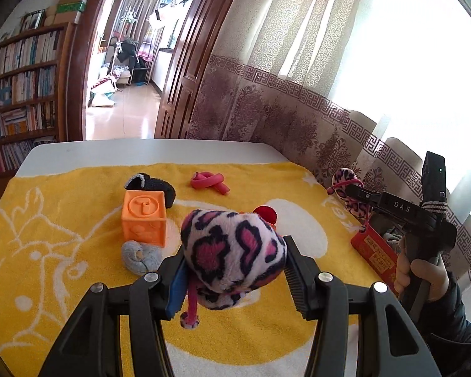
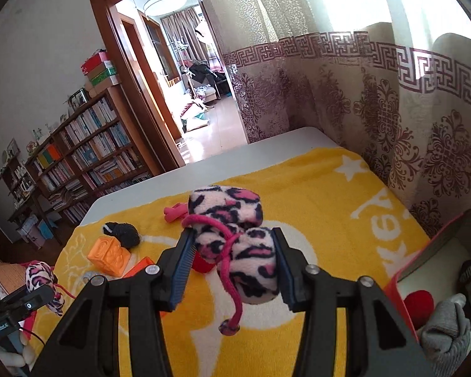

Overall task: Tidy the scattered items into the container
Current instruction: 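Carry both leopard plushes into the red box and open both grippers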

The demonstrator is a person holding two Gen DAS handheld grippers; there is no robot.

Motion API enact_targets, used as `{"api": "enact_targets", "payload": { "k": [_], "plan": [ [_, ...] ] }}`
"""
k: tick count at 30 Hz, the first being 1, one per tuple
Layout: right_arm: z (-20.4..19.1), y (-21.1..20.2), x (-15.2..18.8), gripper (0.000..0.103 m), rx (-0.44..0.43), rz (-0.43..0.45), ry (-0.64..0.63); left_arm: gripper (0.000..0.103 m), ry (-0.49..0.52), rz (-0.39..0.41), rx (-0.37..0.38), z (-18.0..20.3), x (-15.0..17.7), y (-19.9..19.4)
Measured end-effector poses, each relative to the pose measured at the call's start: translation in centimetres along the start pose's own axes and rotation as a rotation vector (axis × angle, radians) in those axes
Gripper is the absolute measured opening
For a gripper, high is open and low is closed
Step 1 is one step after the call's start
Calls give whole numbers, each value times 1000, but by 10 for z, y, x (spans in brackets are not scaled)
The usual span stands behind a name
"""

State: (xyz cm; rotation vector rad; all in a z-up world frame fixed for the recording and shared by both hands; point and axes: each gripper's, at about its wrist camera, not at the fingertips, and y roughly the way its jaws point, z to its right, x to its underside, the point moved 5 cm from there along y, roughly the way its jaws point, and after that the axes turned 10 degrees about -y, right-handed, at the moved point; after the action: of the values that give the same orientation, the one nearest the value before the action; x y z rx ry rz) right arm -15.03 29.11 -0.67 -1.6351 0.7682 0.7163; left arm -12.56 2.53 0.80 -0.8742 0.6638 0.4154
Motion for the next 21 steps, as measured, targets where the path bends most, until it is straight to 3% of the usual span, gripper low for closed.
{"api": "enact_targets", "payload": {
  "k": [9,21],
  "plan": [
    [102,-93,31,52,190,52,135,56,101,-74,134,107,18,28],
    [179,-126,54,52,292,28,145,56,154,-213,291,245,34,123]
  ]
}}
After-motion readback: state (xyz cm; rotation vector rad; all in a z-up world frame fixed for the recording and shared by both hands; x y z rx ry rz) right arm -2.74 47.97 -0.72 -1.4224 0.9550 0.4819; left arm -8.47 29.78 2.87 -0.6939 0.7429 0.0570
